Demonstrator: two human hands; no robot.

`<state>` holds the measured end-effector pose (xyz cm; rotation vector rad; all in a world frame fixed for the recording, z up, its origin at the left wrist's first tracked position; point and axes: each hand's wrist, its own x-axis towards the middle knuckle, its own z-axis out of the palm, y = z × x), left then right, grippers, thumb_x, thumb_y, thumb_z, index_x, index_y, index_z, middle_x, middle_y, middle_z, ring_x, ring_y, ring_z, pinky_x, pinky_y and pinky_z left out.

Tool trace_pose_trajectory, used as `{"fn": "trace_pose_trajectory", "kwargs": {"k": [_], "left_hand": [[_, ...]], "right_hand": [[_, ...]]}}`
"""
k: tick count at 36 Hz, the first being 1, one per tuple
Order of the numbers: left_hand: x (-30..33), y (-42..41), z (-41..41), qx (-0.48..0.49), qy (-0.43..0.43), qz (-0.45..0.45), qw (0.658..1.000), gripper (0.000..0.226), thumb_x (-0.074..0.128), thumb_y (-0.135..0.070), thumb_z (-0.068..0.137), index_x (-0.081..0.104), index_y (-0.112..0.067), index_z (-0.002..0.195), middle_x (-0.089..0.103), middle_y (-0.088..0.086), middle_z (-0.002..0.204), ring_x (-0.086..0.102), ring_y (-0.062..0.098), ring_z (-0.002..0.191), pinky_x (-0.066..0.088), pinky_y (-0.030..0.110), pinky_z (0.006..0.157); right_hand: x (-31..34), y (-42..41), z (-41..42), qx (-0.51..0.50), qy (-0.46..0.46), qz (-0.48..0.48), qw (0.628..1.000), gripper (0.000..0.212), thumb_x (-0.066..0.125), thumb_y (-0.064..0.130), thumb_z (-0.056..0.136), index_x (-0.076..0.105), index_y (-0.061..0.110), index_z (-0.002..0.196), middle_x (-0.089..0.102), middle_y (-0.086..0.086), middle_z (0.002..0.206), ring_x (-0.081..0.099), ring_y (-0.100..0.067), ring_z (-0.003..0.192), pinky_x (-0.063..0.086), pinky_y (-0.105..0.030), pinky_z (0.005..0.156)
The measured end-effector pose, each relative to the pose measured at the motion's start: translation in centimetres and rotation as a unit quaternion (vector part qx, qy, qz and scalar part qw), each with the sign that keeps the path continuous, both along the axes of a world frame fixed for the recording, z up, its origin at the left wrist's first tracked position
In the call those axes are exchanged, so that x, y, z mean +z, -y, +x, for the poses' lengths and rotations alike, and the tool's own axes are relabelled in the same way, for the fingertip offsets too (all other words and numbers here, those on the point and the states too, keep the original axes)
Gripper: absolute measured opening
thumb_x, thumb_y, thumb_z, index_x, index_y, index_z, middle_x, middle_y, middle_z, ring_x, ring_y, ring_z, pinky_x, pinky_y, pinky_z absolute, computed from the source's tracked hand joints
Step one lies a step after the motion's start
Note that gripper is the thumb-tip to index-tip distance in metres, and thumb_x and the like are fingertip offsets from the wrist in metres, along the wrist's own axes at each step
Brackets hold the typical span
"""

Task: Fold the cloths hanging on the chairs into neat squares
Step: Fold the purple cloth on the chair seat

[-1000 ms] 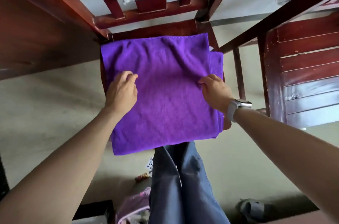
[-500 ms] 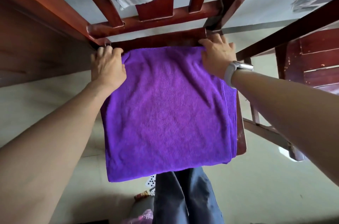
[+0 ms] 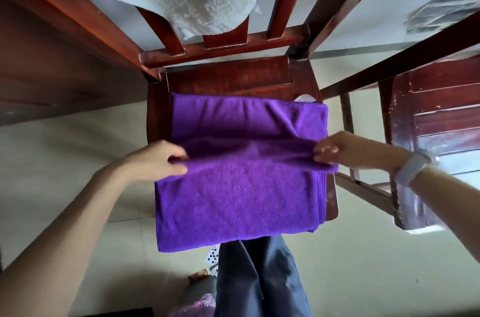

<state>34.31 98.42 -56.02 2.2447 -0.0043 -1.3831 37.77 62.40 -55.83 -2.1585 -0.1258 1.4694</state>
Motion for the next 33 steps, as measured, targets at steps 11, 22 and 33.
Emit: {"fn": "trace_pose_trajectory", "kwargs": {"k": [11, 22, 33], "left_hand": [[-4.6, 1.2, 4.9, 0.119, 0.308, 0.048, 0.943, 0.021, 0.049, -0.004, 0.088, 0.066, -0.009, 0.099, 0.062, 0.013, 0.100, 0.056, 0.031, 0.095, 0.043, 0.034, 0.085], [-7.0, 0.4, 5.8, 0.007, 0.354, 0.093, 0.931, 0.022, 0.060, -0.005, 0.083, 0.059, -0.001, 0.104, 0.052, 0.015, 0.121, 0.045, 0.036, 0.114, 0.039, 0.051, 0.096], [-6.2, -0.4, 6.4, -0.032, 0.346, 0.106, 0.932, 0.010, 0.067, -0.013, 0.081, 0.063, -0.003, 0.083, 0.055, 0.013, 0.109, 0.049, 0.034, 0.106, 0.041, 0.045, 0.088]], "right_hand": [[-4.1, 0.7, 3.1, -0.100, 0.310, -0.120, 0.938, 0.020, 0.054, 0.008, 0.086, 0.065, 0.003, 0.101, 0.059, -0.022, 0.106, 0.054, -0.037, 0.102, 0.040, -0.035, 0.089], [-6.1, -0.9, 3.1, -0.144, 0.340, -0.122, 0.921, 0.017, 0.052, 0.007, 0.085, 0.062, 0.001, 0.098, 0.054, -0.021, 0.111, 0.051, -0.037, 0.103, 0.039, -0.035, 0.088], [-5.5, 0.5, 2.4, -0.112, 0.315, -0.089, 0.938, 0.019, 0.054, 0.002, 0.082, 0.063, 0.004, 0.099, 0.059, -0.017, 0.107, 0.052, -0.034, 0.104, 0.038, -0.034, 0.091]]}}
